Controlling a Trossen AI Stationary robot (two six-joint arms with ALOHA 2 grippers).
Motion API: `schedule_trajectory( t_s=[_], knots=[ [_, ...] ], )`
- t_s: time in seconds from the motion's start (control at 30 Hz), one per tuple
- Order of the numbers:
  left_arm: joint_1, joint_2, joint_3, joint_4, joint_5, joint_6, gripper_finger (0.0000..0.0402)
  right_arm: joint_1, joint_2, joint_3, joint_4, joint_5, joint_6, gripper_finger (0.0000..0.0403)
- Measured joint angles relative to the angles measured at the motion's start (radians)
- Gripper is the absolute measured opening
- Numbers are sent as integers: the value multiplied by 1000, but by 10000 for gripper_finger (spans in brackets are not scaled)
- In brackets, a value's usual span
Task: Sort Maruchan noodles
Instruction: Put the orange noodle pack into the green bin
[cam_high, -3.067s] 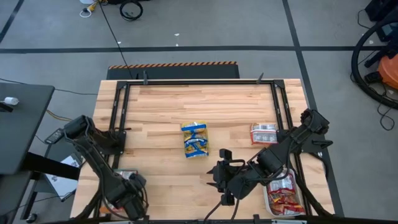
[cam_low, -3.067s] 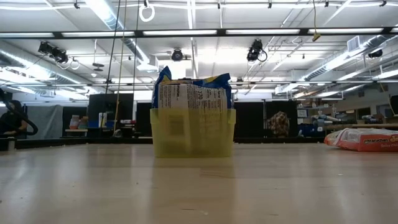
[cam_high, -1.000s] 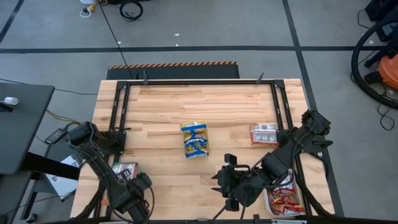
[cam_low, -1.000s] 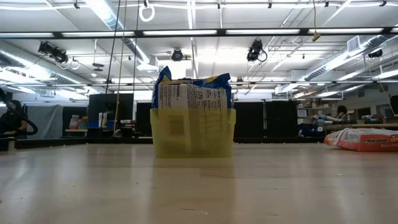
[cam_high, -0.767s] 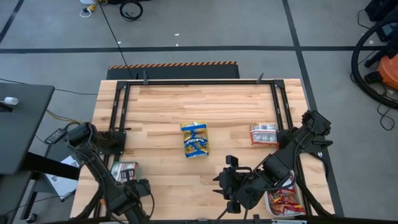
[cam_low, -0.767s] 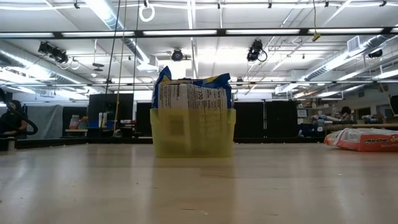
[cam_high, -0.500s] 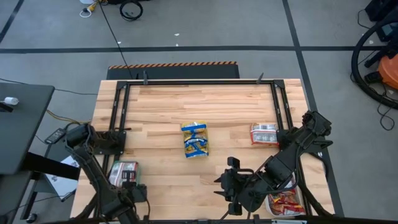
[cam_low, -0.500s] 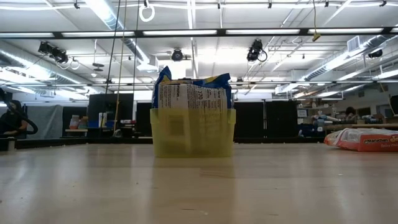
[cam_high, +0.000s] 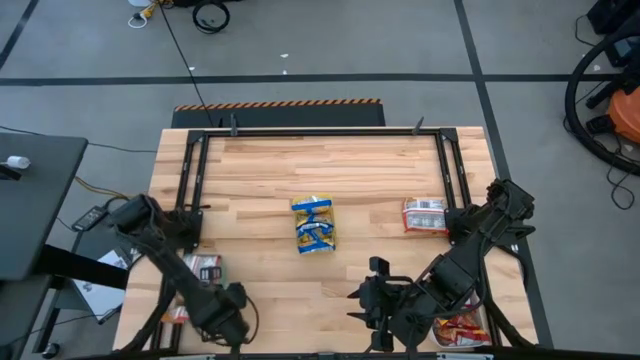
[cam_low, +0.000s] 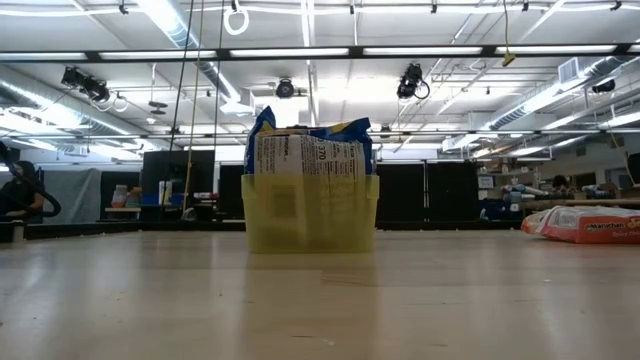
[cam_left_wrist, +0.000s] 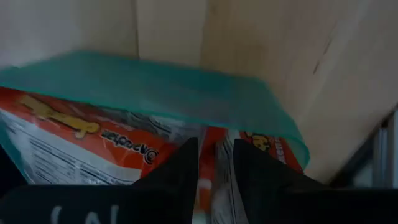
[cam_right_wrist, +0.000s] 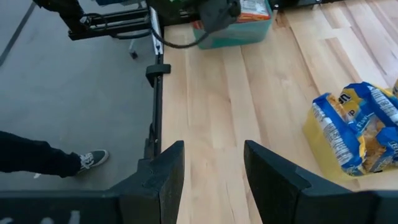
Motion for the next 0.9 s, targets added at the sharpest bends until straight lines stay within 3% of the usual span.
schedule_trajectory(
  t_s=[0.23, 0.4, 0.47, 0.7, 0.9],
  knots=[
    [122, -2, -1, -36, 106, 95, 129, 4, 0, 0, 0, 20, 11, 171],
    [151, -2, -2, -36, -73, 280, 170, 4, 0, 0, 0, 21, 28, 171],
    [147, -5, -16, -27, -100, 326, 184, 5, 0, 0, 1, 21, 46, 171],
    [88, -6, -107, 32, -71, 244, 196, 31, 0, 0, 2, 31, 73, 171],
    [21, -9, -108, 55, -111, 198, 190, 45, 0, 0, 2, 68, 81, 171]
  ],
)
